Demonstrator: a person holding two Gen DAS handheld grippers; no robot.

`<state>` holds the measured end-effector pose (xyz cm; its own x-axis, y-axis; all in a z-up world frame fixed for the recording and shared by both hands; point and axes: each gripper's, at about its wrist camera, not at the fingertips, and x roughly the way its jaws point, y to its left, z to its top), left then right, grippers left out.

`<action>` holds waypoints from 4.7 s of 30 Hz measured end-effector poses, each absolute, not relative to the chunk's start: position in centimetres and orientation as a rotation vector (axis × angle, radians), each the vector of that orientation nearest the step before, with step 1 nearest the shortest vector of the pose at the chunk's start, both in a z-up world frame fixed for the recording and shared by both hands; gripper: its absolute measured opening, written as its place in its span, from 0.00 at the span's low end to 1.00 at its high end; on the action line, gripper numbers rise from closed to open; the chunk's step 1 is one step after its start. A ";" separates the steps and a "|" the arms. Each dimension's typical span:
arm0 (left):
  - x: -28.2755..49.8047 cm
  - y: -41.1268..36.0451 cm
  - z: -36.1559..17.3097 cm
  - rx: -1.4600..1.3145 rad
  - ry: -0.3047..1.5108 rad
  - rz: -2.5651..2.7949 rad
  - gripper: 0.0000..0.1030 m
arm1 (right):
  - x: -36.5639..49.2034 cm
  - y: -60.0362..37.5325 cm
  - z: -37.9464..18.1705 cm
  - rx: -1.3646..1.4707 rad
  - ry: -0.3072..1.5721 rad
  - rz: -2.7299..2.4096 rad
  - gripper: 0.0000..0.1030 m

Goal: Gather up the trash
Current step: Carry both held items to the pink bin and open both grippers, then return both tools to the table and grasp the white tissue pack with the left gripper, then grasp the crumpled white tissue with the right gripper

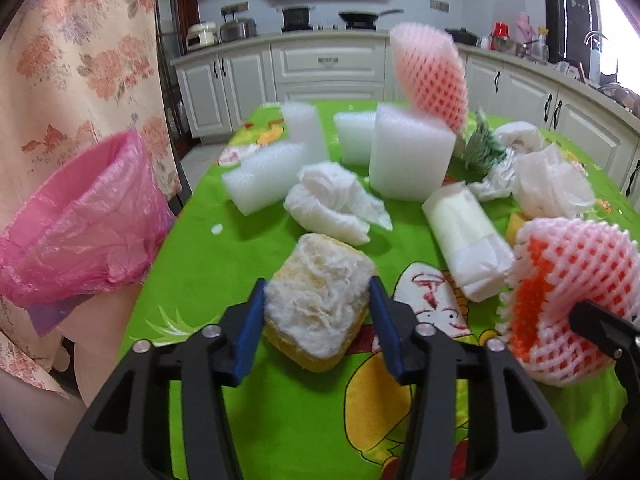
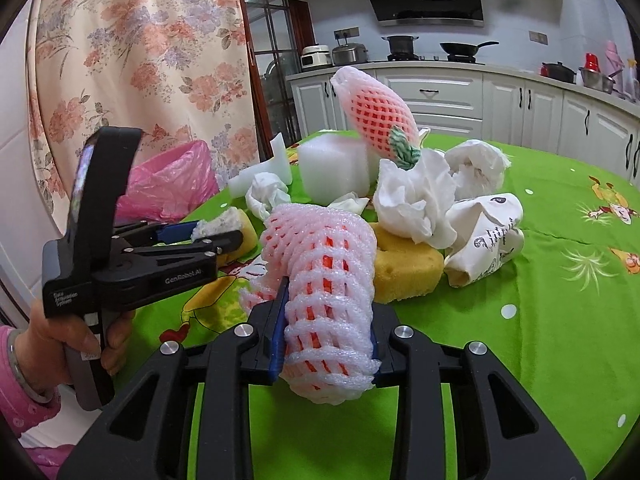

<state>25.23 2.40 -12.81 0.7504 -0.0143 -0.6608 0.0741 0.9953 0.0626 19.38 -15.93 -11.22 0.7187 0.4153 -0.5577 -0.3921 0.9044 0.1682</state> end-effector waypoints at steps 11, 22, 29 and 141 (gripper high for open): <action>19.7 3.8 -9.3 0.007 0.557 -0.011 0.40 | 19.0 -13.5 -8.8 -0.016 0.541 0.488 0.30; 17.1 11.0 -4.4 -0.067 0.426 0.136 0.41 | 21.5 -6.8 -5.5 -0.047 0.473 0.635 0.30; 17.5 15.9 -2.1 -0.059 0.391 0.249 0.41 | 24.0 -0.8 -3.3 -0.080 0.420 0.734 0.30; 23.1 1.2 -11.0 -0.098 0.627 -0.103 0.34 | 26.3 -17.2 -9.8 0.035 0.597 0.361 0.06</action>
<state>23.15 1.15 -11.01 0.8049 -0.1258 -0.5799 0.0662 0.9902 -0.1230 26.34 -17.22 -9.84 0.7661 0.3425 -0.5439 -0.3223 0.9368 0.1359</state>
